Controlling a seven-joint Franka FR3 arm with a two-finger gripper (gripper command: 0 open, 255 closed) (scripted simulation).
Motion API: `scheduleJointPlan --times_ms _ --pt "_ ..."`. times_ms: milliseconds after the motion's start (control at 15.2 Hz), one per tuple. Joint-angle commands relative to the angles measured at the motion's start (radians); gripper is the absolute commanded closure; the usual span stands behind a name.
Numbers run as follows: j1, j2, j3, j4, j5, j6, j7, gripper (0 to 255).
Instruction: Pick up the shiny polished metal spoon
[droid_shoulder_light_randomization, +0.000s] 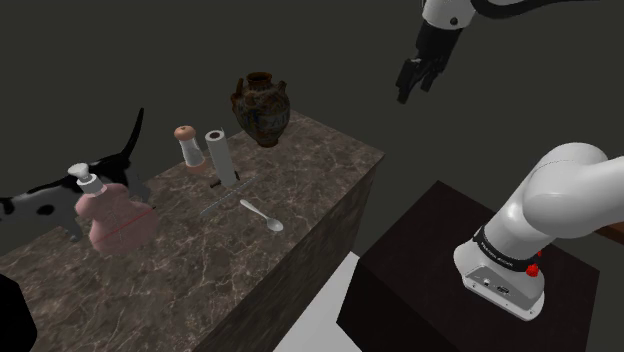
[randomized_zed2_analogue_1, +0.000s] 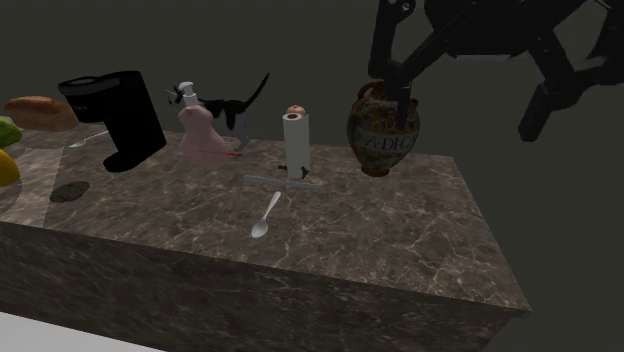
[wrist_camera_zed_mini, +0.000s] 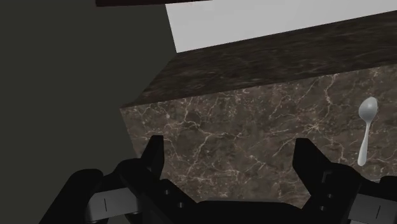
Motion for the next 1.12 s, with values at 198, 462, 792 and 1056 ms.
scheduleJointPlan --times_ms 198,462,792,1056 --pt "0.027 0.099 0.055 -0.059 0.041 0.175 0.069 0" --pt "0.044 0.199 0.1 -0.083 0.066 0.314 0.122 0" --pt "0.057 0.354 0.16 -0.08 0.077 0.484 0.193 0" --pt "0.059 0.495 0.209 -0.05 0.061 0.61 0.26 0"
